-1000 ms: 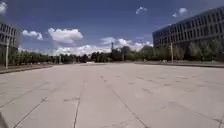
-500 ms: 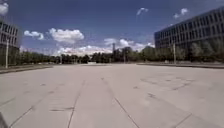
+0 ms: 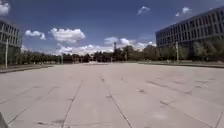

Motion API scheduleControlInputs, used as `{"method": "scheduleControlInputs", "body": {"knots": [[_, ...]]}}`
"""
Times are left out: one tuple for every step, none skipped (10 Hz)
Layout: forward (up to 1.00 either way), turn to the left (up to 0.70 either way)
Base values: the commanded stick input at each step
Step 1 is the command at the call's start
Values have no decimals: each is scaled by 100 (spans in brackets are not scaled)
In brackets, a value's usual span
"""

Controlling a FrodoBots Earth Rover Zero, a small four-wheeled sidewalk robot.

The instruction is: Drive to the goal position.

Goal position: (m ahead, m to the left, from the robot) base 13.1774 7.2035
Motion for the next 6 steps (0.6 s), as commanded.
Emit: {"method": "scheduleControlInputs", "body": {"knots": [[70, 0], [70, 0], [70, 0], [70, 0], [70, 0], [70, 0]]}}
